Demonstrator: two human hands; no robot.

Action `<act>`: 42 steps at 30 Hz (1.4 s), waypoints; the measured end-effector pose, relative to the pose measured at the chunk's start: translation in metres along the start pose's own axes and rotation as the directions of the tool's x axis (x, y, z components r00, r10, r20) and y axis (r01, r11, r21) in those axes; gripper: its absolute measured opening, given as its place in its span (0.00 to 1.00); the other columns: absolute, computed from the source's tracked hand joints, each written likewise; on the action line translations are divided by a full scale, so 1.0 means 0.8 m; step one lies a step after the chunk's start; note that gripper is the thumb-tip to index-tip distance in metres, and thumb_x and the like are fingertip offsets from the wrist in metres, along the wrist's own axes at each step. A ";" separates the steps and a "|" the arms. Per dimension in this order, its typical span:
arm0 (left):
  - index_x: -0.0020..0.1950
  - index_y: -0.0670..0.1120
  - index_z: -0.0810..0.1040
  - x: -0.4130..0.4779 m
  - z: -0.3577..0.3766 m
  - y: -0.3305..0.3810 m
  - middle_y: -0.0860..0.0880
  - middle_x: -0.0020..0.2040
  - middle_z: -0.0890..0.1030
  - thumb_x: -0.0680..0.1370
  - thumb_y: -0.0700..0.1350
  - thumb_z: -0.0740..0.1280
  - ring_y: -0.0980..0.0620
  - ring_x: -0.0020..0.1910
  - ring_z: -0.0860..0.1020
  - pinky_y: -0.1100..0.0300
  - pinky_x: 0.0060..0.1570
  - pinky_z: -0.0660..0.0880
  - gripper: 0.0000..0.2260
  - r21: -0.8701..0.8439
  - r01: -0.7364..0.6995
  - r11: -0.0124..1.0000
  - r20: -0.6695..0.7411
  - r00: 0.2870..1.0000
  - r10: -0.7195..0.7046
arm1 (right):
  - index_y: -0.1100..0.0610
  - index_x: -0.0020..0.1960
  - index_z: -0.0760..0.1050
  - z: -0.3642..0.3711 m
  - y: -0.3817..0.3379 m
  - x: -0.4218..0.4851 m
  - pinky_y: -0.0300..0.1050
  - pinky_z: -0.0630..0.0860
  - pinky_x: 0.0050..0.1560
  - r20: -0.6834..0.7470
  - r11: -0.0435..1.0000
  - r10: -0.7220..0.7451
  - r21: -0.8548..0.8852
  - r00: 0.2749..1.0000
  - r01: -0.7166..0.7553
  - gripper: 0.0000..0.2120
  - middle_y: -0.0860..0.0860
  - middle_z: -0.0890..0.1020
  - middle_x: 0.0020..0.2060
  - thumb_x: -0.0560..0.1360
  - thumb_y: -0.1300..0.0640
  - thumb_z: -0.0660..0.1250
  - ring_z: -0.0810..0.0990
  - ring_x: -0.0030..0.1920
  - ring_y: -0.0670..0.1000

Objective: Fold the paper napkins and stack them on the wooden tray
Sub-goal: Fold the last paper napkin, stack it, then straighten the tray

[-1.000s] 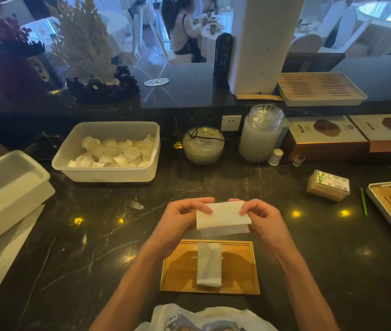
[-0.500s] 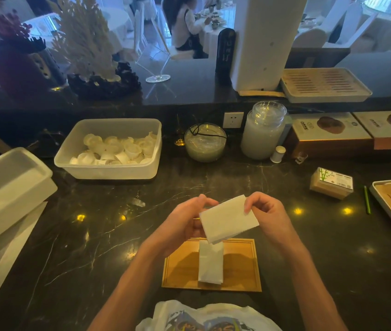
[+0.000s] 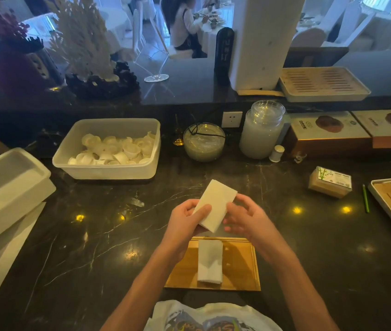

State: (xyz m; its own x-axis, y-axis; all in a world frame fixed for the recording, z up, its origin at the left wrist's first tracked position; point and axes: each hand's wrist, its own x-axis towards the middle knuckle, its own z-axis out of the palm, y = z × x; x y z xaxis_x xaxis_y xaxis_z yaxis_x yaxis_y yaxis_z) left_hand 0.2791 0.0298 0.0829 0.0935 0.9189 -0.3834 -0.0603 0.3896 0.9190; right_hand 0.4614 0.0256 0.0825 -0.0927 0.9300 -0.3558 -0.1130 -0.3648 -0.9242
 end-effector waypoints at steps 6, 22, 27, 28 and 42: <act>0.61 0.50 0.78 -0.004 0.006 -0.004 0.50 0.57 0.85 0.79 0.48 0.71 0.54 0.53 0.86 0.55 0.50 0.85 0.12 -0.003 0.016 1.000 0.028 0.999 -0.016 | 0.41 0.59 0.77 0.006 0.018 0.003 0.38 0.83 0.42 -0.156 0.998 -0.068 0.005 0.985 0.070 0.13 0.38 0.86 0.50 0.76 0.49 0.72 0.85 0.51 0.40; 0.59 0.50 0.79 0.007 -0.001 -0.007 0.51 0.55 0.85 0.82 0.52 0.65 0.55 0.53 0.86 0.59 0.47 0.85 0.10 0.106 -0.062 0.992 0.027 0.998 0.059 | 0.45 0.53 0.81 -0.004 0.010 -0.001 0.35 0.82 0.41 -0.091 0.982 -0.083 -0.180 0.992 0.065 0.05 0.40 0.87 0.45 0.77 0.50 0.70 0.86 0.49 0.42; 0.55 0.48 0.82 0.013 -0.006 -0.011 0.51 0.51 0.86 0.81 0.50 0.67 0.57 0.50 0.86 0.63 0.43 0.84 0.08 0.168 -0.078 0.983 0.008 0.997 0.078 | 0.47 0.54 0.81 0.000 0.014 0.004 0.38 0.84 0.44 -0.089 0.972 -0.059 -0.232 0.994 0.036 0.09 0.44 0.86 0.46 0.78 0.45 0.66 0.86 0.48 0.44; 0.56 0.48 0.82 0.012 -0.006 -0.012 0.52 0.51 0.86 0.81 0.51 0.67 0.57 0.51 0.86 0.63 0.43 0.84 0.09 0.166 -0.070 0.984 0.027 0.997 0.067 | 0.47 0.53 0.81 0.001 0.015 0.005 0.37 0.83 0.43 -0.106 0.973 -0.065 -0.228 0.992 0.039 0.08 0.44 0.86 0.46 0.78 0.45 0.66 0.86 0.48 0.44; 0.53 0.44 0.80 -0.001 -0.026 -0.076 0.50 0.44 0.87 0.80 0.43 0.71 0.57 0.42 0.87 0.65 0.35 0.82 0.05 0.201 0.090 0.975 -0.031 0.996 -0.085 | 0.49 0.60 0.78 -0.005 0.085 -0.012 0.40 0.84 0.41 -0.072 0.981 0.090 -0.167 0.993 -0.101 0.13 0.50 0.87 0.50 0.77 0.58 0.72 0.87 0.49 0.47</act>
State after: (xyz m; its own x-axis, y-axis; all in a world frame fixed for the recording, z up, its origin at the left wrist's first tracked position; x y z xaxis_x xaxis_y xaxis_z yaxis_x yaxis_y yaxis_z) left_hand 0.2623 0.0065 0.0252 0.0672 0.8838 -0.4631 0.1496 0.4500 0.8804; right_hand 0.4587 -0.0083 0.0222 -0.0310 0.8943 -0.4465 0.0635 -0.4440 -0.8938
